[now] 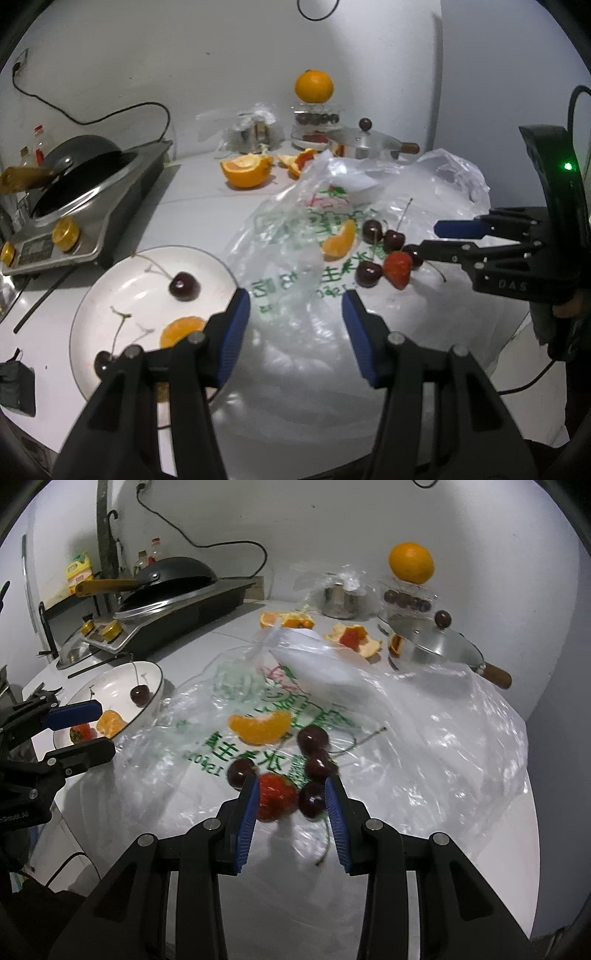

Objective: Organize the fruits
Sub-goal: 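Move both open tools back over the plastic bag toward the cherries, then grasp a dark red cherry with the left tool while the right tool grasps another cherry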

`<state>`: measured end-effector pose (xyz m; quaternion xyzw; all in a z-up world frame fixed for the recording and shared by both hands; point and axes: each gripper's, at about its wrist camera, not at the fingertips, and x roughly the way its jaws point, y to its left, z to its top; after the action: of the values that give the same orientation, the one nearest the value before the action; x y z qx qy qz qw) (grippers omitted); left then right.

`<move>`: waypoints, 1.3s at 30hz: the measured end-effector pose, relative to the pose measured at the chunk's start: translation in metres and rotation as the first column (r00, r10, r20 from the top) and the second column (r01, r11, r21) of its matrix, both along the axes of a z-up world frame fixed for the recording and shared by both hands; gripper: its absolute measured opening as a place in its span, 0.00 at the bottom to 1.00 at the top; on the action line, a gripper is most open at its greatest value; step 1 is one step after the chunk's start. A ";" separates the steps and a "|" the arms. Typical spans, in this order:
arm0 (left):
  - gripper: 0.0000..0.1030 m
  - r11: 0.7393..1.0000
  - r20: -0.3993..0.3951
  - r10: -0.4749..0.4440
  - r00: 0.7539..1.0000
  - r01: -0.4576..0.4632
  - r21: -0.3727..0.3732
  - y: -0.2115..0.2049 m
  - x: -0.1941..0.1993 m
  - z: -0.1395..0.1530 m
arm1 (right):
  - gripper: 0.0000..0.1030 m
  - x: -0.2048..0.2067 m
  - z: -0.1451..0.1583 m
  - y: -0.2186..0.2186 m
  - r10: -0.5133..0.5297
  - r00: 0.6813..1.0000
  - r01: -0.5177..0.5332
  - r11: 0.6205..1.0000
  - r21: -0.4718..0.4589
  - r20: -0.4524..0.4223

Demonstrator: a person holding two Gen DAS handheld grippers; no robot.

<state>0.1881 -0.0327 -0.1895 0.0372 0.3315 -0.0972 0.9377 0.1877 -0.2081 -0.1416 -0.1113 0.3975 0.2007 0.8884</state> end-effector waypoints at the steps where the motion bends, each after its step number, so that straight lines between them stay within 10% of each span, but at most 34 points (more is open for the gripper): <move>1: 0.52 1.000 -0.001 -0.004 1.000 0.004 0.002 -0.002 0.001 0.000 | 0.37 0.000 -0.001 -0.003 -0.004 1.000 0.004 1.000 0.002 -0.001; 39: 0.47 0.978 -0.103 -0.139 0.985 0.153 0.139 -0.077 0.065 -0.044 | 0.30 0.036 -0.041 -0.019 0.090 0.992 -0.088 0.996 0.020 -0.092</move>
<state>0.2529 -0.1094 -0.2331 0.1259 0.3775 -0.1430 0.9062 0.2241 -0.2275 -0.1829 -0.1126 0.4315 0.2483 0.8599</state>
